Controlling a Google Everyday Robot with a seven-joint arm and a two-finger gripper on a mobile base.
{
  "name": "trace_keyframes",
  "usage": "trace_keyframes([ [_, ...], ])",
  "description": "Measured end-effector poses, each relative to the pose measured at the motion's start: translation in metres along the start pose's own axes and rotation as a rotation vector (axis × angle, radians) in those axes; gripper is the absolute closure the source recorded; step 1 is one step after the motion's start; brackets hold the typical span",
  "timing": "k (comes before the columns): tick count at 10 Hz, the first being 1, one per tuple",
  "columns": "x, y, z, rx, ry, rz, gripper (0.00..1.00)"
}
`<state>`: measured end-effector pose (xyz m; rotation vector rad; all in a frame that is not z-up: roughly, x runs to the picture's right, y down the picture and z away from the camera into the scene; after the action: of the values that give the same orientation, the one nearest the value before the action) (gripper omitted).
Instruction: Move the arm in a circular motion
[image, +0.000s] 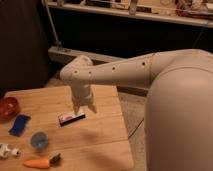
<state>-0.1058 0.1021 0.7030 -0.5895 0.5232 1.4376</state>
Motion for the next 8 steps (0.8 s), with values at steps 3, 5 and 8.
trace_keyframes([
  [3, 0.007, -0.002, -0.002, 0.021, 0.009, 0.007, 0.35],
  [5, 0.010, -0.026, 0.004, 0.067, 0.014, 0.084, 0.35],
  [8, 0.003, -0.068, 0.010, 0.093, 0.009, 0.213, 0.35],
])
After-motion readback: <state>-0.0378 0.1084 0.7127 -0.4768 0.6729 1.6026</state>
